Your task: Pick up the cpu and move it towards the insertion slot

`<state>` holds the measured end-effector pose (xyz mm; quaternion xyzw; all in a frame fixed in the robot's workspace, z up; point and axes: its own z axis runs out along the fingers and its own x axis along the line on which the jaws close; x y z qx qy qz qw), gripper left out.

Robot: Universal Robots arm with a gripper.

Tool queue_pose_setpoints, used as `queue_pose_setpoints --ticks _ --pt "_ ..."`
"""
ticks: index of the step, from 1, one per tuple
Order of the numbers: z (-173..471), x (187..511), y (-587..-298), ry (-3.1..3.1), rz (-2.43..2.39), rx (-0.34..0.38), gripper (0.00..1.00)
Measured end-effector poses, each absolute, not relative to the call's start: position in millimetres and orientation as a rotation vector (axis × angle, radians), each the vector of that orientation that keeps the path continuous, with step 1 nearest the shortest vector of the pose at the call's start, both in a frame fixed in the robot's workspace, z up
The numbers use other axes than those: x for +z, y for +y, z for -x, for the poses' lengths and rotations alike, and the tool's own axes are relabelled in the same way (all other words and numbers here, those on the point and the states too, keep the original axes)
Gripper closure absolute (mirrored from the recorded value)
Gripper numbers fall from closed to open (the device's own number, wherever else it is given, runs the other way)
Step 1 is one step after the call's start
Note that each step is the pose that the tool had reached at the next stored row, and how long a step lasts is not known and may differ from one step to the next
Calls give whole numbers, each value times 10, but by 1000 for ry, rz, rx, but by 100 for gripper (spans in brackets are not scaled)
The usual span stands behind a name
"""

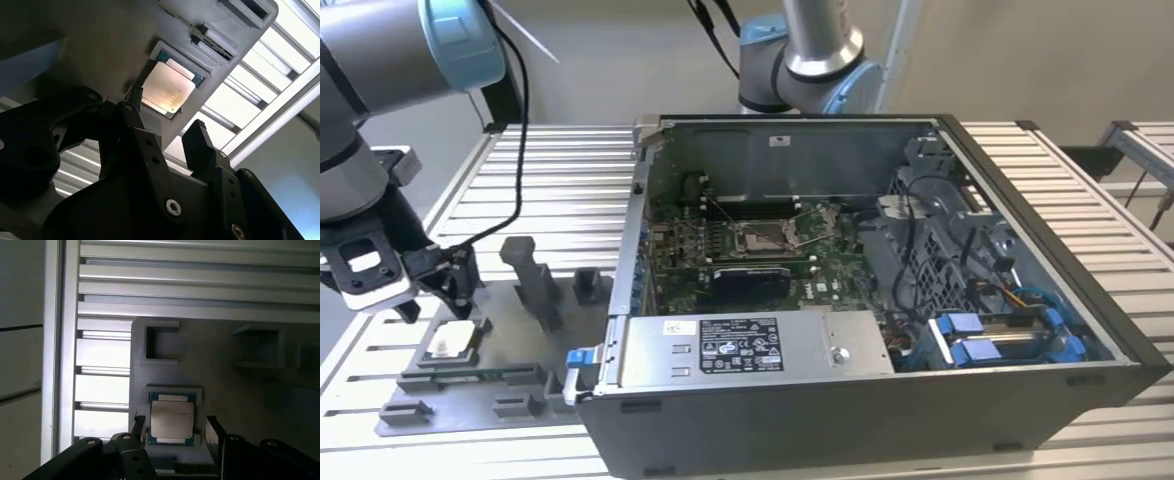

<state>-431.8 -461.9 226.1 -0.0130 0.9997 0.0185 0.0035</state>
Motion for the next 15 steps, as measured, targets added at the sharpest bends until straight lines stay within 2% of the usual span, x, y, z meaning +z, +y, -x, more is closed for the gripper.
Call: queue_pose_setpoints --ticks 15 --pt "4321 2011 -4640 3134 41 58 0"
